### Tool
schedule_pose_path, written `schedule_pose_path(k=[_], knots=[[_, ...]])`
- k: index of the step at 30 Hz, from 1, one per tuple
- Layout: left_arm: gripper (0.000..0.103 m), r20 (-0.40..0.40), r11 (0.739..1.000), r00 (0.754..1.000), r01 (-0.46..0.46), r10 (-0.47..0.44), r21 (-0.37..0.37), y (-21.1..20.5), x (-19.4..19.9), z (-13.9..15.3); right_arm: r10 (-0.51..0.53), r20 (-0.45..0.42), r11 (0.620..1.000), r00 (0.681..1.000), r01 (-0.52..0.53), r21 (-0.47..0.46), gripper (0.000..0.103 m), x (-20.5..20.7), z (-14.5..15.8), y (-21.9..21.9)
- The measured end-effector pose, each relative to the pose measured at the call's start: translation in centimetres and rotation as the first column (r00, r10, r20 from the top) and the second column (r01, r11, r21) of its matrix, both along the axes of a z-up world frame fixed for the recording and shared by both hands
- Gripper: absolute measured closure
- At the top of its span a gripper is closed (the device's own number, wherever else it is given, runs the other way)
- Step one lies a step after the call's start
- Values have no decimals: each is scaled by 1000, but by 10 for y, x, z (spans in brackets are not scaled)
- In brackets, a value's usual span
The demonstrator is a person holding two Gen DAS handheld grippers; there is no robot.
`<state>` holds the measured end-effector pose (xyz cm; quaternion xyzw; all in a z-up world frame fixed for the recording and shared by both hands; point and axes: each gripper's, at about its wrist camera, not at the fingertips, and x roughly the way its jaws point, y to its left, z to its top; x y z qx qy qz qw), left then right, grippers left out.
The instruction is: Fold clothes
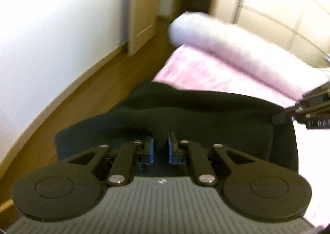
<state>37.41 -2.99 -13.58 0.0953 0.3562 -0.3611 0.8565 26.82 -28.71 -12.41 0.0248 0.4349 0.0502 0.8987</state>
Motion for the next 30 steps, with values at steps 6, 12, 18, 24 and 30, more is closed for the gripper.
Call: schedule_pose_path(k=[6, 12, 18, 24, 30], knots=[[95, 60, 973, 974, 221, -218, -63, -55, -101, 60, -101, 71, 991, 992, 107, -86, 102, -118, 62, -43], [96, -44, 909, 912, 400, -408, -119, -114, -241, 67, -325, 35, 939, 945, 327, -105, 102, -275, 72, -89], [97, -167, 836, 819, 537, -549, -116, -180, -363, 42, -500, -15, 864, 866, 498, -76, 102, -433, 70, -123], [97, -165, 673, 653, 727, -739, -138, -233, -468, 61, -668, -3, 743, 744, 667, -50, 102, -580, 92, -143], [96, -155, 473, 448, 857, -880, -207, -261, -546, 86, -840, 112, 530, 531, 847, -45, 102, -691, 143, -139]])
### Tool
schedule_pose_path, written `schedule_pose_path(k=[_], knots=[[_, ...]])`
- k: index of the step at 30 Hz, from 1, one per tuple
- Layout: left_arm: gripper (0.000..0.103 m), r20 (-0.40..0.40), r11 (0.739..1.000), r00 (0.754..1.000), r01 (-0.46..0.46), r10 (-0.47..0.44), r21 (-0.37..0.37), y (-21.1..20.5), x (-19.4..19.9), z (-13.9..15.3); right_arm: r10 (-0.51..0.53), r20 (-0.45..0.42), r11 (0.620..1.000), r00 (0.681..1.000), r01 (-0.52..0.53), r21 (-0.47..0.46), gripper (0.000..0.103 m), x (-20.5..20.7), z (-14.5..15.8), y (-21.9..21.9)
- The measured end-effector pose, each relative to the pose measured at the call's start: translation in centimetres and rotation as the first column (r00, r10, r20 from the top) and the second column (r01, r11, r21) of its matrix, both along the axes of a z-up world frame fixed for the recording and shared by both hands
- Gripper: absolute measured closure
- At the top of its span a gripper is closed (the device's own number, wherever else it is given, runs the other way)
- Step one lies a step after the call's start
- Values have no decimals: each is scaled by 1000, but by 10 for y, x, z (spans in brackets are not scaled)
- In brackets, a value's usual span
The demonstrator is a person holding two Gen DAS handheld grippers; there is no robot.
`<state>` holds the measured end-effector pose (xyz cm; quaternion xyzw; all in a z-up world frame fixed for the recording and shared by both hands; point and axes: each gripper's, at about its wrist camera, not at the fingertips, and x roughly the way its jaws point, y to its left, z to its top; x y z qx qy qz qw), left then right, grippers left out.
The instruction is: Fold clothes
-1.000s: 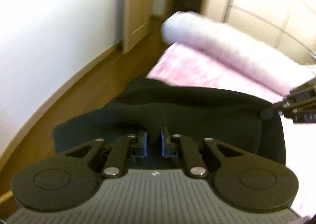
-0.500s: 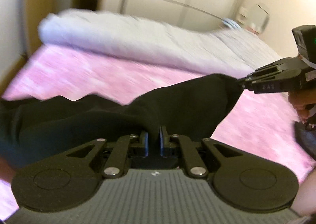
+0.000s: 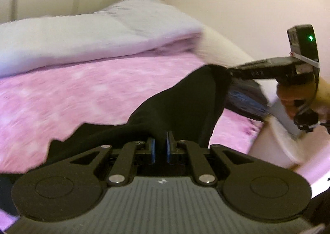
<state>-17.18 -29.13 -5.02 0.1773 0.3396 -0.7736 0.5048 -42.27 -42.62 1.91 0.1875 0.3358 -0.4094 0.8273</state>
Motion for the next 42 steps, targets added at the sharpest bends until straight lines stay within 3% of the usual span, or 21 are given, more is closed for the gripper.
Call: schedule_pose_path(k=[3, 8, 15, 18, 23, 27, 31, 36, 37, 38, 39, 42], knots=[[96, -13, 999, 999, 50, -50, 20, -4, -7, -11, -97, 21, 995, 995, 97, -31, 101, -29, 15, 10], [96, -38, 990, 991, 133, -131, 51, -10, -20, -30, -198, 9, 979, 980, 198, 47, 101, -43, -7, 30], [97, -55, 984, 984, 172, -169, 52, -51, -6, -23, -210, -38, 972, 977, 213, 96, 101, -32, -22, 41], [97, -61, 982, 982, 183, -180, 50, -73, 2, -17, -225, -26, 969, 974, 227, 100, 101, -35, -23, 20], [96, -32, 984, 985, 172, -170, 40, -169, -1, -21, -223, -11, 970, 975, 223, 92, 101, -46, -39, -59], [93, -34, 994, 998, 49, -46, 100, -259, 7, -47, -177, -29, 980, 984, 179, 92, 101, -38, -76, -144], [95, -11, 986, 993, -113, 115, 121, -305, 33, -60, -102, -40, 985, 994, 107, 134, 101, -25, -123, -222], [93, 15, 948, 966, -254, 256, 192, -270, 58, -75, -7, 29, 978, 1000, 0, 209, 101, -22, -148, -243], [85, 24, 937, 959, -281, 282, 207, -261, 62, -78, -1, 29, 976, 1000, -6, 217, 101, -26, -151, -240], [74, 33, 925, 951, -308, 308, 221, -252, 67, -82, -10, 27, 976, 1000, 4, 219, 101, -32, -154, -239], [71, 43, 913, 942, -334, 334, 236, -243, 71, -85, -19, 25, 975, 999, 13, 222, 101, -39, -157, -238], [71, 74, 869, 910, -411, 407, 276, -216, 84, -95, -77, -1, 969, 997, 76, 234, 101, -73, -171, -238]])
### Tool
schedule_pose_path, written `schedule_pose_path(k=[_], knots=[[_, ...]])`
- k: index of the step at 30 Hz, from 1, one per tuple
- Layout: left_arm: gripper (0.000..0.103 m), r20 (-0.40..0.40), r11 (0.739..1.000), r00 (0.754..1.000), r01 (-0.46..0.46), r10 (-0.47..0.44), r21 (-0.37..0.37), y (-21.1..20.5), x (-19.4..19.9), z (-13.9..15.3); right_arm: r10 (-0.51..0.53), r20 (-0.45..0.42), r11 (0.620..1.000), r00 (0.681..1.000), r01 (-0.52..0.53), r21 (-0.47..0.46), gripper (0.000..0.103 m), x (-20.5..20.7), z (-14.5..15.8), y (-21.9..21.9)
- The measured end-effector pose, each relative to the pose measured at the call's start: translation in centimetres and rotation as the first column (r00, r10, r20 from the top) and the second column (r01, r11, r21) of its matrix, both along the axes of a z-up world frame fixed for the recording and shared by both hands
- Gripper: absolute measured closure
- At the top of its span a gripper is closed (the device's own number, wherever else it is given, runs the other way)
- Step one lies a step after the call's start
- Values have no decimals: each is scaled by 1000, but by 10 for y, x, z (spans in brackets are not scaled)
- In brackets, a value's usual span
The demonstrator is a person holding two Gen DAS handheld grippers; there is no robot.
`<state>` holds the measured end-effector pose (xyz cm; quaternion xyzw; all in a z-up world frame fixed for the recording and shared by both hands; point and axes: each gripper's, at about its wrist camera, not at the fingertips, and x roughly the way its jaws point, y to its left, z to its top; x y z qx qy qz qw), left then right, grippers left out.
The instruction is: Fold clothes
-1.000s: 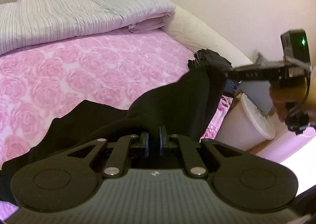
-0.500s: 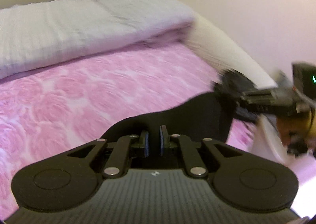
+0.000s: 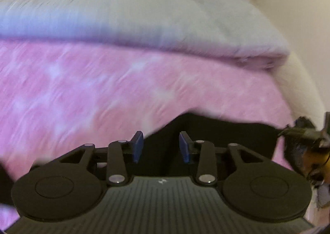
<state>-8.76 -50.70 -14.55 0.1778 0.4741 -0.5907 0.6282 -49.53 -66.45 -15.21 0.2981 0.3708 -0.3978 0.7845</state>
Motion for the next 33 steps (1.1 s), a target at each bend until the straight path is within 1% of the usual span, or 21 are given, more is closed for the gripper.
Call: schedule_pose_path(k=[3, 6, 8, 10, 12, 13, 15, 16, 17, 18, 19, 21, 22, 23, 25, 26, 27, 28, 29, 30, 33], knots=[[63, -26, 998, 998, -48, 49, 47, 21, 7, -19, -99, -25, 994, 995, 99, 39, 102, -46, -12, 6], [60, -68, 992, 994, -80, 86, 94, 40, 11, -42, -206, -105, 976, 973, 212, 54, 102, -87, -20, 21], [58, -94, 987, 989, -100, 112, 125, 52, 13, -58, -282, -177, 952, 943, 298, 70, 102, -108, -31, 34], [57, -120, 980, 983, -118, 138, 157, 65, 16, -73, -363, -227, 907, 904, 398, 137, 101, -124, -44, 47], [56, -144, 972, 976, -136, 165, 190, 77, 18, -88, -392, -269, 877, 880, 446, 177, 100, -125, -48, 60], [55, -156, 968, 971, -145, 178, 206, 84, 20, -96, -367, -300, 894, 881, 423, 150, 98, -116, -43, 68], [48, -179, 959, 963, -159, 204, 236, 95, 22, -111, -313, -355, 929, 881, 362, 79, 79, -93, -28, 83], [43, -185, 960, 962, -155, 200, 231, 92, 17, -114, -286, -381, 945, 879, 325, 41, 74, -80, -19, 89], [40, -190, 962, 962, -151, 196, 227, 90, 13, -117, -257, -397, 960, 881, 282, 4, 64, -67, -10, 97], [40, -196, 964, 962, -146, 191, 222, 87, 9, -120, -211, -376, 975, 902, 219, -23, 57, -50, 0, 103], [40, -202, 966, 961, -142, 187, 218, 84, 5, -123, -142, -339, 990, 930, 139, -34, 53, -30, 8, 106], [40, -214, 969, 960, -134, 179, 208, 79, -3, -130, 17, -274, 999, 962, -30, -44, 40, 10, 16, 109], [40, -220, 970, 960, -130, 174, 203, 76, -7, -133, 120, -244, 990, 962, -134, -43, 38, 34, 16, 108], [40, -225, 972, 959, -126, 170, 199, 73, -11, -136, 235, -226, 967, 945, -251, -45, 36, 62, 13, 104], [40, -236, 975, 958, -121, 164, 189, 69, -19, -142, 413, -228, 899, 882, -434, -51, 34, 115, 0, 97], [40, -239, 973, 954, -140, 182, 180, 73, -19, -142, 497, -233, 851, 836, -522, -56, 34, 141, -8, 94], [40, -241, 972, 950, -160, 200, 172, 78, -18, -143, 572, -250, 795, 781, -603, -63, 33, 170, -19, 92], [40, -243, 970, 945, -181, 217, 164, 82, -18, -143, 633, -275, 738, 724, -671, -66, 33, 197, -33, 91], [40, -235, 967, 943, -203, 236, 157, 89, -19, -141, 691, -309, 672, 653, -738, -56, 33, 224, -48, 90], [40, -227, 963, 940, -223, 253, 150, 95, -19, -138, 729, -344, 617, 592, -786, -46, 33, 244, -62, 91], [40, -187, 960, 944, -254, 272, 117, 108, -24, -129, 789, -485, 449, 376, -892, 39, 34, 287, -113, 90]])
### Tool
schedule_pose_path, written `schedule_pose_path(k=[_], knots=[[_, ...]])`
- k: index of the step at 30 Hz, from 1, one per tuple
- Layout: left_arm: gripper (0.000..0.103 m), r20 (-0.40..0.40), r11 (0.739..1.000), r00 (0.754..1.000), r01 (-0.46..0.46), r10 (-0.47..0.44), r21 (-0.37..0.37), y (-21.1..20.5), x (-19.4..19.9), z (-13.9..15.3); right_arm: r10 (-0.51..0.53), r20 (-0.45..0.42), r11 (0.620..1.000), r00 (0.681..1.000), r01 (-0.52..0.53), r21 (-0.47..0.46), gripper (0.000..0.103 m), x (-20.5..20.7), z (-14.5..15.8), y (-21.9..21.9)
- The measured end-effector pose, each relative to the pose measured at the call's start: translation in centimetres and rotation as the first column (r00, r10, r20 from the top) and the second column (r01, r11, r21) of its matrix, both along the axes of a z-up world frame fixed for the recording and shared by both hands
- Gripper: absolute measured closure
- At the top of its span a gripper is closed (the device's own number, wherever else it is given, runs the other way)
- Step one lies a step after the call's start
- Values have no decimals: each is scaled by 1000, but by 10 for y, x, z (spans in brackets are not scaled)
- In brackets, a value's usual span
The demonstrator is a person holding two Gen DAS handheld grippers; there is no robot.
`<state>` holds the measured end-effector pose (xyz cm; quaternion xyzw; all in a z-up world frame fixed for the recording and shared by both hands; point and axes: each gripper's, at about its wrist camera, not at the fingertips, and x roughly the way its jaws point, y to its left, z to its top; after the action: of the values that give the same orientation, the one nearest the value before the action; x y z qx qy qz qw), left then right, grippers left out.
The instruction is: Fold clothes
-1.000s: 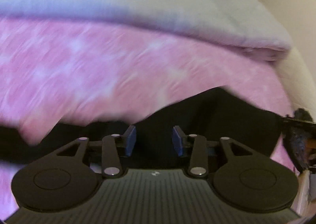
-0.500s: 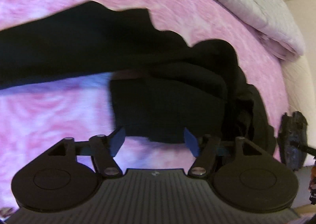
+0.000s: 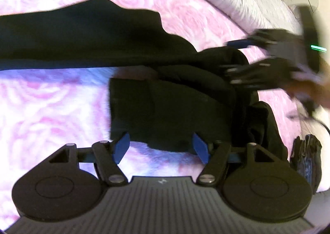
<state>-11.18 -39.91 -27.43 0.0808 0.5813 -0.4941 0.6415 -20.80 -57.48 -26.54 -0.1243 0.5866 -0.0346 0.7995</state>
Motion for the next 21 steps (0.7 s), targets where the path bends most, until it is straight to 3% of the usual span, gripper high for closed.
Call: schedule_pose_path(k=[1, 3, 6, 8, 9, 12, 15, 18, 21], knots=[[40, 18, 1000, 1000, -3, 3, -6, 3, -2, 3, 35, -48, 999, 998, -35, -1, 36, 7, -13, -3], [40, 13, 1000, 1000, -8, 8, -7, -1, -6, 5, 34, -67, 997, 997, -30, 67, 90, 7, -21, -14], [38, -42, 1000, 999, -14, 14, 4, -19, -11, 4, -150, 76, 982, 986, 140, 125, 93, -13, 17, -46], [35, -79, 1000, 997, -18, 19, 12, -30, -14, 3, -289, 173, 953, 942, 266, 144, 93, -43, 49, -68], [35, -97, 1000, 995, -20, 21, 16, -36, -15, 3, -370, 212, 927, 904, 347, 139, 93, -68, 64, -80], [34, -152, 999, 988, -25, 29, 28, -53, -20, 2, -584, 328, 808, 743, 571, 145, 94, -146, 108, -116], [34, -179, 998, 984, -10, 21, 63, -78, -32, -8, -746, 369, 642, 554, 746, 179, 93, -224, 126, -136], [34, -182, 994, 983, -4, 25, 113, -105, -46, -21, -863, 360, 448, 354, 865, 223, 94, -295, 121, -142], [34, -192, 987, 979, -45, 75, 154, -123, -56, -33, -946, 307, 210, 106, 921, 329, 93, -360, 108, -142]])
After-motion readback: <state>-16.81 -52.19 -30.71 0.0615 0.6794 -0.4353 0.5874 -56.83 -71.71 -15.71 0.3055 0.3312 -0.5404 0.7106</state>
